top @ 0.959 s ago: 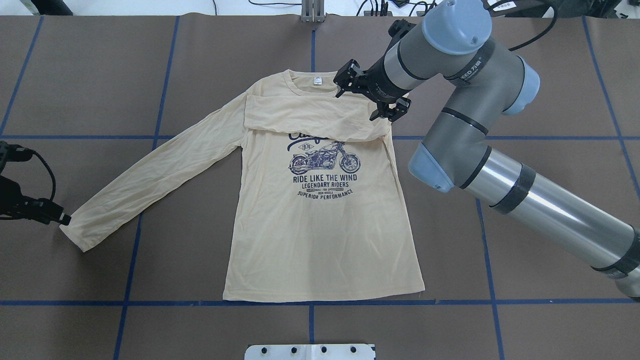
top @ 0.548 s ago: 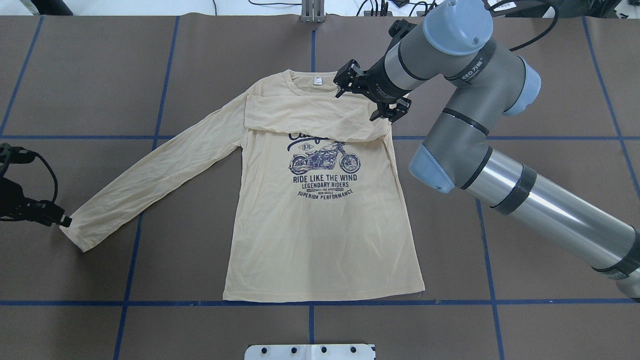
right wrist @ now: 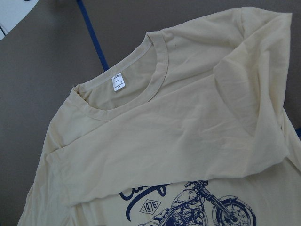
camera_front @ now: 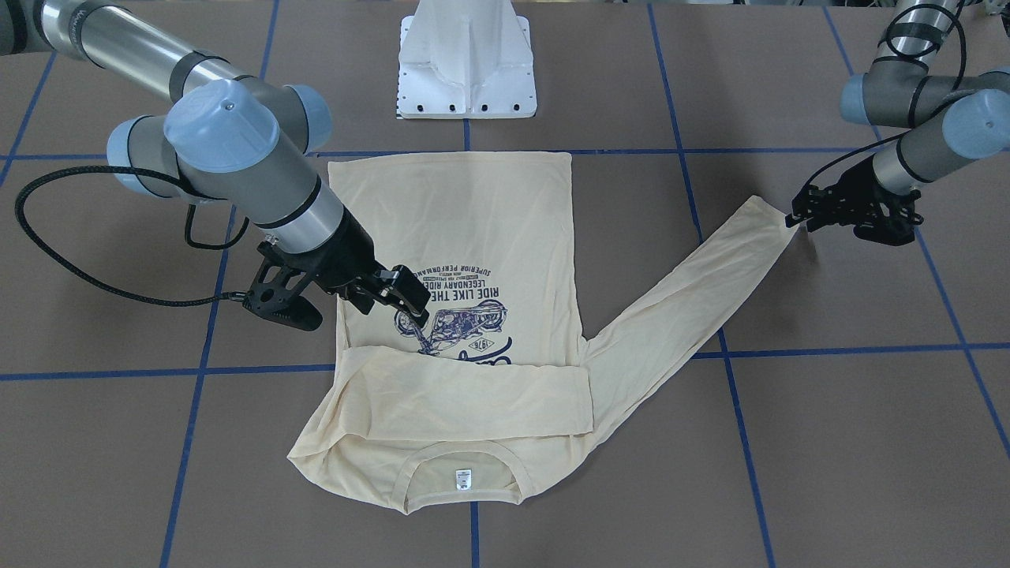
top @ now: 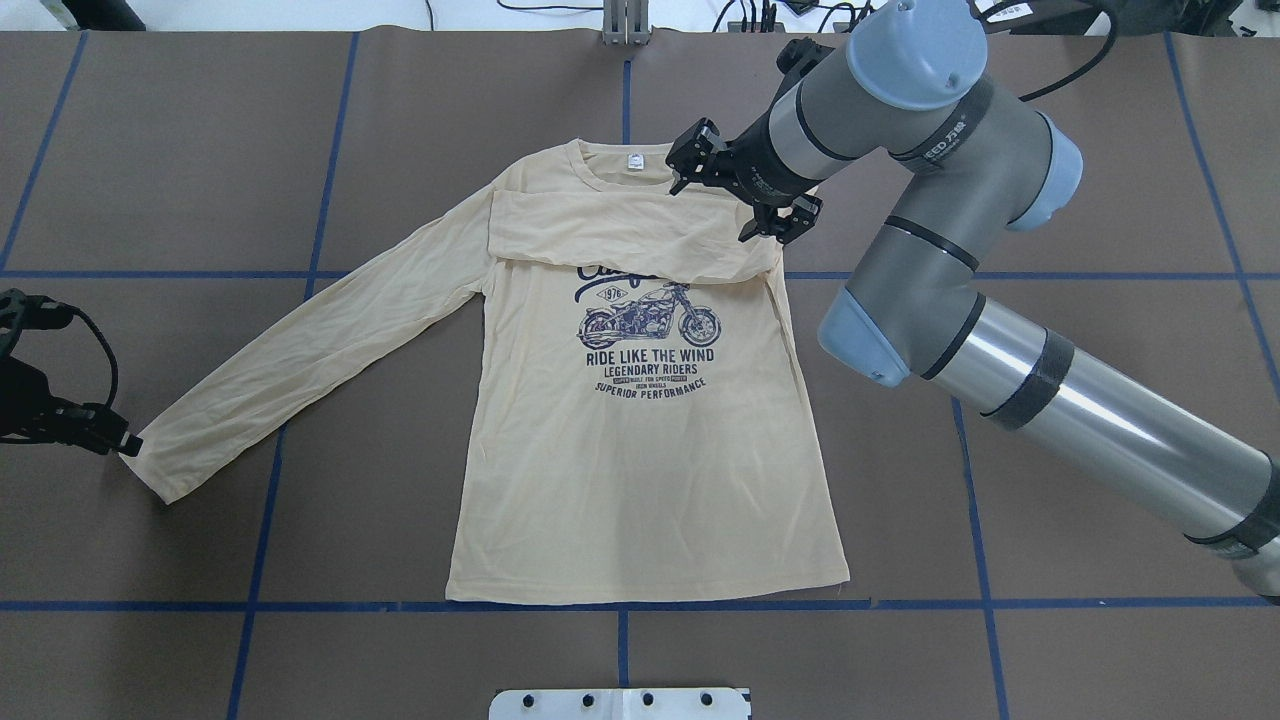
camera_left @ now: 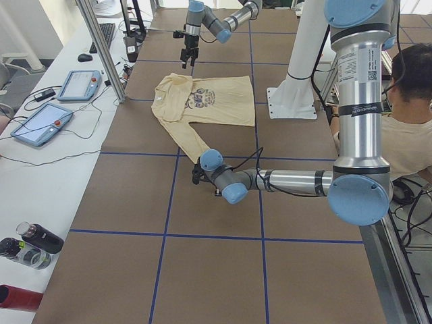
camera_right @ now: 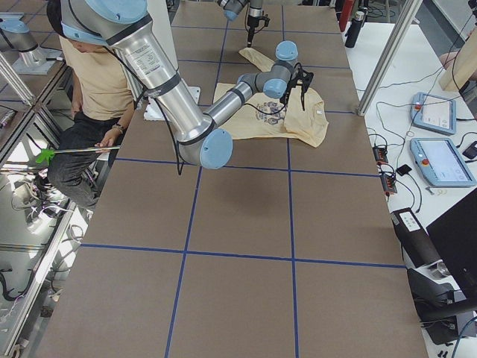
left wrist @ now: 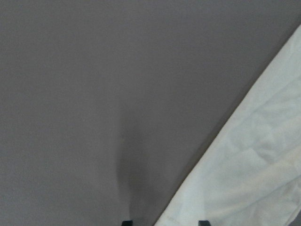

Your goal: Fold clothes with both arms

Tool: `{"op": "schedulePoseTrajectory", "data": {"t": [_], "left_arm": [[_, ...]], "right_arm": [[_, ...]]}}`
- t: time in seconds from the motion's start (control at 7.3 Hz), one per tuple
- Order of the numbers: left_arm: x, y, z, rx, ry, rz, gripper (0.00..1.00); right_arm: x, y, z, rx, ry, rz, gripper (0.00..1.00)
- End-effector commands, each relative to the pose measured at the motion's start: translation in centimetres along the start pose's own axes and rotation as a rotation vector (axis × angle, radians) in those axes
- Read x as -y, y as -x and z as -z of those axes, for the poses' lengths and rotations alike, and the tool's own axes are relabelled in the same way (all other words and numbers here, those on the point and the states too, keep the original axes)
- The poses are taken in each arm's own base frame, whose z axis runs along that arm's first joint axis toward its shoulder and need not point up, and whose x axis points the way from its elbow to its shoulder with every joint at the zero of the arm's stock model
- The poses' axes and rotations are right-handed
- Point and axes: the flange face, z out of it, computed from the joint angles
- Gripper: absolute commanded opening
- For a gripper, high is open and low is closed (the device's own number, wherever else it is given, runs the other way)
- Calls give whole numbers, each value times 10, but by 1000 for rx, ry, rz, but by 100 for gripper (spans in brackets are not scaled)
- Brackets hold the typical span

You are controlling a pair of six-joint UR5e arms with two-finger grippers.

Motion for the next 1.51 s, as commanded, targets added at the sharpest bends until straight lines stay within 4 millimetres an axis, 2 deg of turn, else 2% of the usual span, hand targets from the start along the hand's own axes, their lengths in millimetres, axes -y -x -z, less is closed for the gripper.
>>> {"op": "schedulePoseTrajectory", "data": {"t": [0.0, 0.14, 0.27, 0.55, 0.69, 0.82, 1.1, 1.23, 1.37], "left_arm": [[0, -1, 0, 0, 0, 3, 30], [0, 0, -1, 1, 2, 3, 22], [0, 0, -2, 2, 3, 3, 22], [0, -1, 0, 1, 0, 8, 0], [0, -4, 2, -3, -1, 10, 0], [0, -24, 14, -29, -15, -15, 0], [-3, -22, 18, -21, -24, -6, 0], [-3, -18, 14, -14, -17, 3, 26], [-3, -14, 12, -2, -21, 9, 67]], "right_arm": [[0, 0, 0, 0, 0, 0, 94], [0, 0, 0, 0, 2, 0, 94], [-1, 2, 2, 3, 2, 2, 94], [-1, 2, 3, 1, 13, -2, 94], [-2, 3, 4, 3, 14, -1, 94], [-1, 3, 5, 4, 19, -2, 94], [-1, 4, 10, 8, 25, -3, 94], [0, 5, 12, 10, 24, -3, 94], [0, 4, 11, 9, 24, -4, 94]]}}
